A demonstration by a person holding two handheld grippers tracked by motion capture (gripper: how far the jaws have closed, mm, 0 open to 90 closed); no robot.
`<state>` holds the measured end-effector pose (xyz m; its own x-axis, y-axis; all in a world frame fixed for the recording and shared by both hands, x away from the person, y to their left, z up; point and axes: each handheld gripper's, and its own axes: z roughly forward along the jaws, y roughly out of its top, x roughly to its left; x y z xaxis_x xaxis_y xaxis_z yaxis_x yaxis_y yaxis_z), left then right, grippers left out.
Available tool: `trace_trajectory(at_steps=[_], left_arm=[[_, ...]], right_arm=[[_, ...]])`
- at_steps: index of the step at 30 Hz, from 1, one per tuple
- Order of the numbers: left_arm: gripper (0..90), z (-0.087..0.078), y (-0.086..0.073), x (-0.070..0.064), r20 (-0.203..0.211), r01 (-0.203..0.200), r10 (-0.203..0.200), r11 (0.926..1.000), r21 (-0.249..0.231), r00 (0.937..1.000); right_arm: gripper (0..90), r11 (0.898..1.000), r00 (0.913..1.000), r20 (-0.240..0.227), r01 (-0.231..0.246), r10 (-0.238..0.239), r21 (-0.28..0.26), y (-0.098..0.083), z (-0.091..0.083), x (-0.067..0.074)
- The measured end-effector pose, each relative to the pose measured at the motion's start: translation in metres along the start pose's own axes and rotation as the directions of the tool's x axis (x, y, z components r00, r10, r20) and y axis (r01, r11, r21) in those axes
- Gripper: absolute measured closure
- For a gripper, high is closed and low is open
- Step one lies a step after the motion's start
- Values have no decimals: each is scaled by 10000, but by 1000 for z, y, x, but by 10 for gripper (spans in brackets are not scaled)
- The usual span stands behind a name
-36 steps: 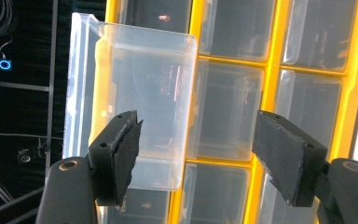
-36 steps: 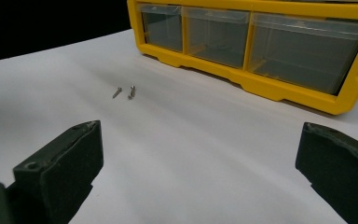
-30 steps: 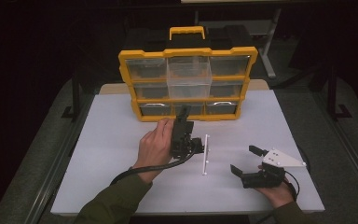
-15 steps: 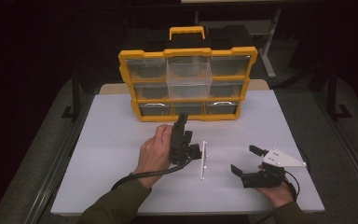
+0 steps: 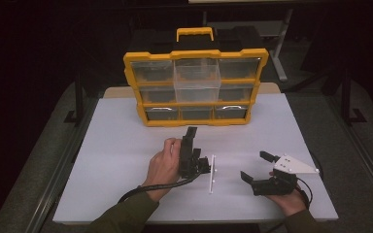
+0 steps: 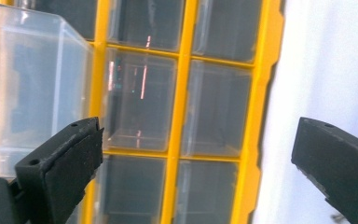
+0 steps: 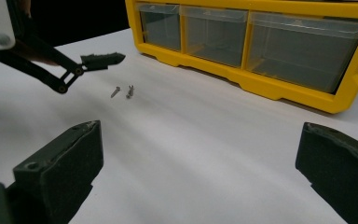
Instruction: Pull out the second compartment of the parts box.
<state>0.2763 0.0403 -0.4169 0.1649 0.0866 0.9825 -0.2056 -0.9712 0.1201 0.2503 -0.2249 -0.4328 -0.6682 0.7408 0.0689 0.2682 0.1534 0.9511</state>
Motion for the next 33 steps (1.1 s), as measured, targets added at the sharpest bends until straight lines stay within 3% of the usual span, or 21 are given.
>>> trace_trajectory(at_steps=[6, 15, 19, 22, 24, 25, 30, 33], left_arm=[[0, 0, -2, -7, 251, 59, -59, 10000, 2, 9997], [0, 0, -7, -17, 547, 287, -275, 9994, -200, 9981], [0, 0, -10, -17, 717, 859, -840, 9961, -226, 9939], [0, 2, -13, -18, 1112, 1451, -1421, 9892, -194, 9836], [0, 4, -15, -19, 1326, 1911, -1860, 9812, -269, 9736], [0, 4, -16, -18, 1467, 1968, -1926, 9803, -143, 9703], [0, 6, -22, -17, 1919, 2943, -2888, 9557, -2, 9380], [0, 8, -25, -16, 2234, 3595, -3522, 9331, 82, 9089]], right_arm=[[2, 9999, 9999, 8, -117, 117, 52, 0, 0, 1], [2, 9999, 10000, -42, 89, -89, 93, 0, 0, 3], [2, 9999, 9999, -49, 99, -99, 107, 0, 0, 3], [2, 9998, 9999, -27, 149, -148, 122, 1, 0, 4], [2, 9999, 9999, -36, 131, -130, 92, 1, 0, 4], [2, 9999, 10000, -31, 91, -91, 106, 1, -1, 4], [2, 9999, 9999, -69, 110, -109, 107, 1, -1, 4], [2, 9999, 9999, -75, 84, -83, 92, 1, -1, 5]])
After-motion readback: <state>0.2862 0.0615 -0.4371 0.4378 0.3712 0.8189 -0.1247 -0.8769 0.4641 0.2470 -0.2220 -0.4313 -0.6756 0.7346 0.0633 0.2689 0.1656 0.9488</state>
